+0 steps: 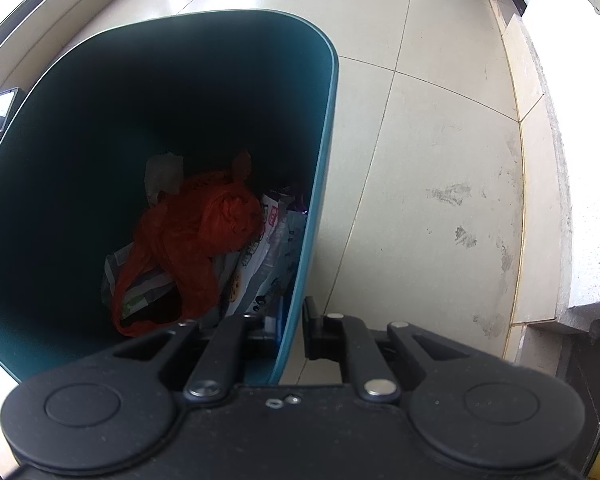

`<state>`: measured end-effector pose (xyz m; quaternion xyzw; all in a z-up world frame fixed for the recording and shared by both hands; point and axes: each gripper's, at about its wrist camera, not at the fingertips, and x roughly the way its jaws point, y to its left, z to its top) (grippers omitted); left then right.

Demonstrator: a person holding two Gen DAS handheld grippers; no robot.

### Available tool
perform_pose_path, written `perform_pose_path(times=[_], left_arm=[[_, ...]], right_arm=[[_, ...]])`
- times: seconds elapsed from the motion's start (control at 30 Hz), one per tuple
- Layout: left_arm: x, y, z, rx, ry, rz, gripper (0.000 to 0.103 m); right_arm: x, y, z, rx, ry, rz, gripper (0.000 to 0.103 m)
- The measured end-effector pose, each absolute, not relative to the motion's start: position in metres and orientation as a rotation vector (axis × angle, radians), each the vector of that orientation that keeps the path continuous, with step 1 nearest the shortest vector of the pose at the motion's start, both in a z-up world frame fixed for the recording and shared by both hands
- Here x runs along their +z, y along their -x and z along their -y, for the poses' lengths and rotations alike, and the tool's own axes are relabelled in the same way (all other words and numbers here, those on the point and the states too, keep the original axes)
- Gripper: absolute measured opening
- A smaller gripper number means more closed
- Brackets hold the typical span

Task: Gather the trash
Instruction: 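Move the left tool down to the white cabbage leaf and close it, then carry the cabbage leaf into the wastebasket and open the left tool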

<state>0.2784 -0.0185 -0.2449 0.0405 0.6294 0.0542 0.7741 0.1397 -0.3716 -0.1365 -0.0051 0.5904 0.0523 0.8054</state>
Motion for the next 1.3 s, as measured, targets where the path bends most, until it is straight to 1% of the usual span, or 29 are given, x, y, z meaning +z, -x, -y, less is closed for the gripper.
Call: perform_pose_path(times=[0.17,0.47,0.6,0.93,1.1,1.3], left_arm=[[-0.202,-0.259,0.022,0.118,-0.087,-1.316,0.003],[-0.097,-0.241,0.034,0.083,-0.112,-1.2,0.003],[-0.045,-0.23,0.054,0.046,-0.13,-1.144,0.003],[0.055,-0.19,0.111,-0.155,-0.124,-1.001,0.003],[0.072,-0.181,0.141,-0.28,-0.147,-0.956,0.003],[0.024,-0.17,0.204,-0.388,-0.224,-1.016,0.003]], right_arm=[[-0.133,-0.136,0.373,0.111,0.004,-1.247,0.009],[-0.127,-0.132,0.379,0.109,-0.014,-1.233,0.009],[-0.126,-0.131,0.377,0.105,-0.005,-1.232,0.009],[-0.114,-0.124,0.376,0.106,-0.006,-1.213,0.009],[-0.115,-0.127,0.377,0.108,-0.014,-1.211,0.009],[-0.116,-0.125,0.376,0.117,-0.014,-1.204,0.01]])
